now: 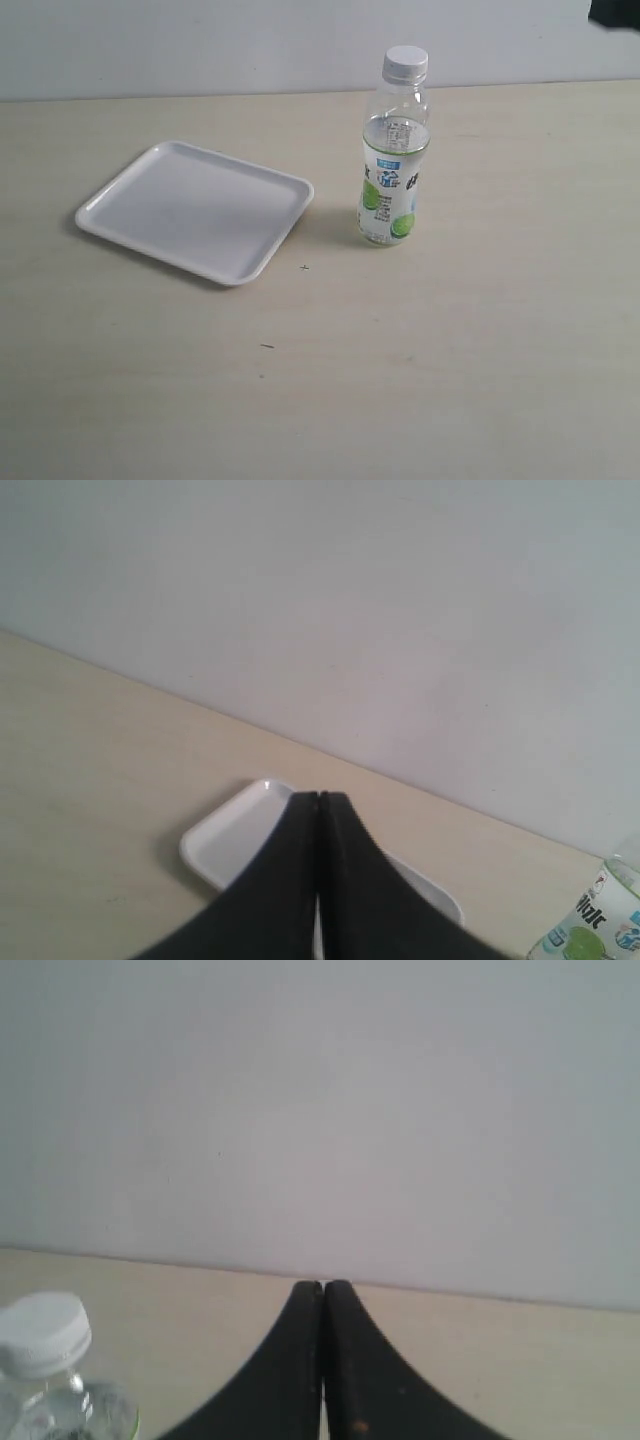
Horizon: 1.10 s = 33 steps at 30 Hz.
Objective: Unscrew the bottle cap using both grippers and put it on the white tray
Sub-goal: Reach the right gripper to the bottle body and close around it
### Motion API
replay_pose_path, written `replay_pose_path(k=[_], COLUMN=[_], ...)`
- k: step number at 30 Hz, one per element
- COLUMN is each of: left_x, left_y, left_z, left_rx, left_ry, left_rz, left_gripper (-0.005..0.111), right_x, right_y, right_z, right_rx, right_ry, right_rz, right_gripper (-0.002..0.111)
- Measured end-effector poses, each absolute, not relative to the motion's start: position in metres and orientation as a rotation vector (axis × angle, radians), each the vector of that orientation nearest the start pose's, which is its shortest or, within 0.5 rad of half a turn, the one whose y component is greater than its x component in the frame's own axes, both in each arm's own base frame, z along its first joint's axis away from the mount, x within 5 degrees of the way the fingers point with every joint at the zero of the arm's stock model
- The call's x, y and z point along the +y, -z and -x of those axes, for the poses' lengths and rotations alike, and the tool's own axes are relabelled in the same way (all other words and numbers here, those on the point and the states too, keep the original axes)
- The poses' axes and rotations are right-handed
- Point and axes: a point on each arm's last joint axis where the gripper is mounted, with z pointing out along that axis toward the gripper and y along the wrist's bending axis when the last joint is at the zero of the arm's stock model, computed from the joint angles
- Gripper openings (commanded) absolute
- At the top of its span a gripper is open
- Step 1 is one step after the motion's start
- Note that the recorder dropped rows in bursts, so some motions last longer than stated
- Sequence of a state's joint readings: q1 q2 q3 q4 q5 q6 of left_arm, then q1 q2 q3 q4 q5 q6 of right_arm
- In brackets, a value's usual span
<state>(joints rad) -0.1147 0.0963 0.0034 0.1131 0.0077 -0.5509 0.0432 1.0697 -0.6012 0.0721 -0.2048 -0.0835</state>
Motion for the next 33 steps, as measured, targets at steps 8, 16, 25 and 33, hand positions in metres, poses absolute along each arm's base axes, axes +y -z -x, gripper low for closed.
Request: replay_pose_path(k=[8, 16, 25, 33], left_x=[-0.007, -0.008, -0.008, -0.008], left_y=[-0.206, -0.206, -0.206, -0.206], left_z=[-0.064, -0.064, -0.064, -0.064], left_rx=[1.587, 1.588, 1.588, 1.588], left_ry=[0.426, 0.434, 0.434, 0.434], left_rz=[0.256, 0.252, 0.252, 0.252], left_gripper=[0.0, 0.0, 0.0, 0.0], right_x=[0.015, 0.043, 0.048, 0.053], right_y=[-0.211, -0.156, -0.113, -0.093], right_z=[-0.206, -0.211, -0.24, -0.285], right_rx=[1.764, 1.936, 1.955, 1.904], right_ry=[-0.125, -0.276, -0.318, -0.337], right_rz=[0.043, 0.486, 0.525, 0.562], right_gripper=[0.0, 0.01, 0.082, 0.082])
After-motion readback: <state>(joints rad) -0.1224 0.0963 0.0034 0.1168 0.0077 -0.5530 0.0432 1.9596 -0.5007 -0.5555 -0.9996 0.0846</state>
